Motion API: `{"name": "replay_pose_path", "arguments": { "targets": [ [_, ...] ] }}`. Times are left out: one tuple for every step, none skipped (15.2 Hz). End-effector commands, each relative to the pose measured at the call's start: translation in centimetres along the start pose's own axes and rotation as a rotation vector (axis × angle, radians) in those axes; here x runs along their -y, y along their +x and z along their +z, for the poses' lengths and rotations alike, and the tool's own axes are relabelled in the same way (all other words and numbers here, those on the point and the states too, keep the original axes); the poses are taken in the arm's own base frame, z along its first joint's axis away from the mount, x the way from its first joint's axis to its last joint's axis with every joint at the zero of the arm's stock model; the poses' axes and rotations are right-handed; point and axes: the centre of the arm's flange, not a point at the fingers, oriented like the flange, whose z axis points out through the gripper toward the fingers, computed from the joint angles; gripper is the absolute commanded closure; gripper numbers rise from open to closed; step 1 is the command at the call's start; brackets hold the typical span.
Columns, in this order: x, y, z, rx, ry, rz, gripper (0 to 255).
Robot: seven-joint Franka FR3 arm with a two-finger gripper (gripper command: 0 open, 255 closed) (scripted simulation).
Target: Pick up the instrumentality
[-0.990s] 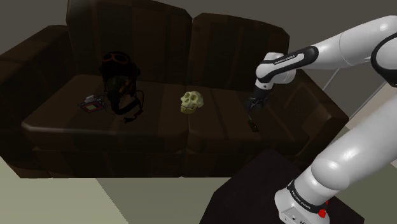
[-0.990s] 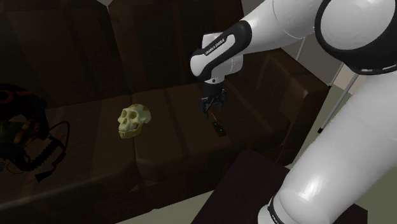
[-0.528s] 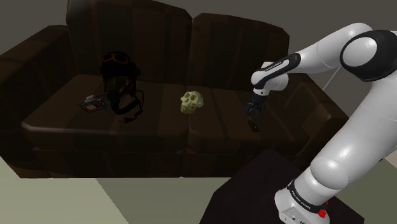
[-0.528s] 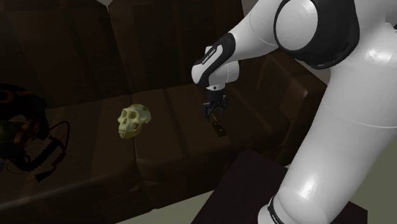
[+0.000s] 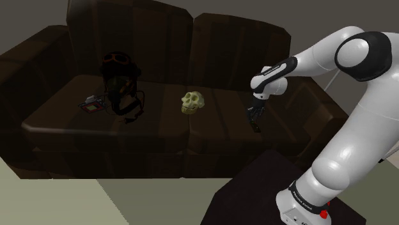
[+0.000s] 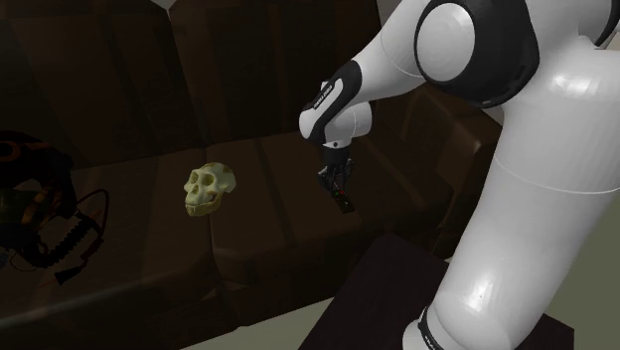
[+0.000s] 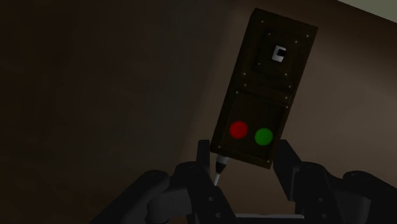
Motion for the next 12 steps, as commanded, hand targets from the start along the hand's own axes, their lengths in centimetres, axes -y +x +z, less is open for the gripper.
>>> {"name": "replay_pose_path", "arguments": {
  "targets": [
    [0.0,0.0,0.2,0.002,0.0,-0.001,255],
    [0.0,0.0,0.2,0.002,0.0,-0.001,255],
    [0.0,0.0,0.2,0.002,0.0,-0.001,255],
    [0.0,0.0,0.2,0.002,0.0,-0.001,255],
    [0.0,0.0,0.1,0.002,0.0,-0.001,255],
    [0.0,0.0,0.1,0.002,0.0,-0.001,255],
    [0.1,0.0,0.1,0.002,0.0,-0.001,255],
    [0.2,-0.1,-0.4,0.002,0.0,-0.001,255],
    [0.2,-0.2,-0.9,0.002,0.0,-0.001,255],
    [0.2,-0.3,-1.4,0.002,0.0,-0.001,255],
    [0.3,-0.3,-1.9,0.002,0.0,-0.001,255],
    [0.3,-0.4,-2.5,0.002,0.0,-0.001,255]
  ]
}}
